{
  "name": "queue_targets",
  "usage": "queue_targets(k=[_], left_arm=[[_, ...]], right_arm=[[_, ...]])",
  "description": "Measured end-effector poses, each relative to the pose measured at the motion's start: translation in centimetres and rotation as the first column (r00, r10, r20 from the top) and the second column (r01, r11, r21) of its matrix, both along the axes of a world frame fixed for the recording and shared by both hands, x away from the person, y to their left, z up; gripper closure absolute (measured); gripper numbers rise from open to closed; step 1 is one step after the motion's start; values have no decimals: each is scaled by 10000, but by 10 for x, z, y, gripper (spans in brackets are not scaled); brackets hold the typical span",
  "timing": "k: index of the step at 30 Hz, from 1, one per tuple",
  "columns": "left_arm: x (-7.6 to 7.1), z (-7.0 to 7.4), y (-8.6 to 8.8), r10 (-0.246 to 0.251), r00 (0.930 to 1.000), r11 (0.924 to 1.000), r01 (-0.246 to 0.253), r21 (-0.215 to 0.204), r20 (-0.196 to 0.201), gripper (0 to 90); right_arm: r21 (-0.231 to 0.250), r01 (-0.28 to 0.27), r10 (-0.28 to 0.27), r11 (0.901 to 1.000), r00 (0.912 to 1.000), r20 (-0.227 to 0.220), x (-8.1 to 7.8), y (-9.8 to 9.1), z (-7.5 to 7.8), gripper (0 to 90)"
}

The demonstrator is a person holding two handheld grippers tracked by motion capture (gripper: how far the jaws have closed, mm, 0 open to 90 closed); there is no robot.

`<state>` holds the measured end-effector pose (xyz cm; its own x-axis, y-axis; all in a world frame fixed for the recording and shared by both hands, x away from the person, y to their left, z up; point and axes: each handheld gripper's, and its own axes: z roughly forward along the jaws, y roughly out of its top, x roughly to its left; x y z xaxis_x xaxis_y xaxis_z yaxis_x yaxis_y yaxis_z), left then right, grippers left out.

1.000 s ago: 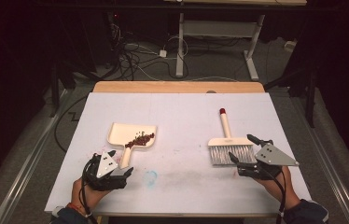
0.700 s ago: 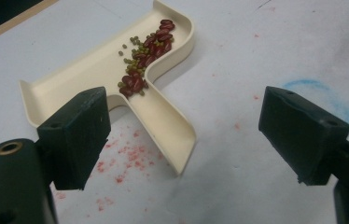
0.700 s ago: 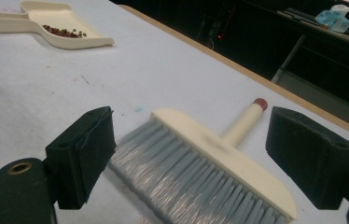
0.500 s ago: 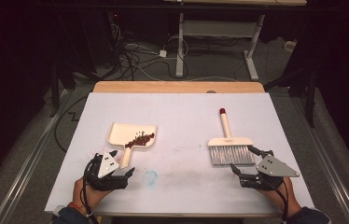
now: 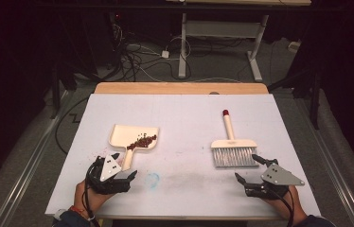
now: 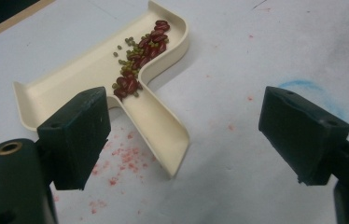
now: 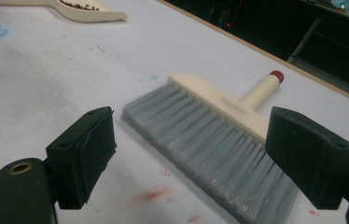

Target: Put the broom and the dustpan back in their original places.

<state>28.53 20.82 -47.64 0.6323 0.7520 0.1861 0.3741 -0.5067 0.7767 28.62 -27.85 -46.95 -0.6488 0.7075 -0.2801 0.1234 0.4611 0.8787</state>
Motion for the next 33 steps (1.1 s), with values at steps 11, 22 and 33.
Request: queue_targets(k=[11,22,33], left_arm=[[-3,-1,0,-240,9996,9996,238,172,138,163],[-1,-2,-2,-278,9996,9994,276,200,90,164],[0,-3,-2,-246,9997,9994,245,261,38,164]], right_arm=[[-66,-38,40,10000,9998,200,-4,5,4,164],[-78,-88,90,9999,9999,143,-4,5,3,164],[-43,-135,136,9999,9997,227,-4,5,5,166]])
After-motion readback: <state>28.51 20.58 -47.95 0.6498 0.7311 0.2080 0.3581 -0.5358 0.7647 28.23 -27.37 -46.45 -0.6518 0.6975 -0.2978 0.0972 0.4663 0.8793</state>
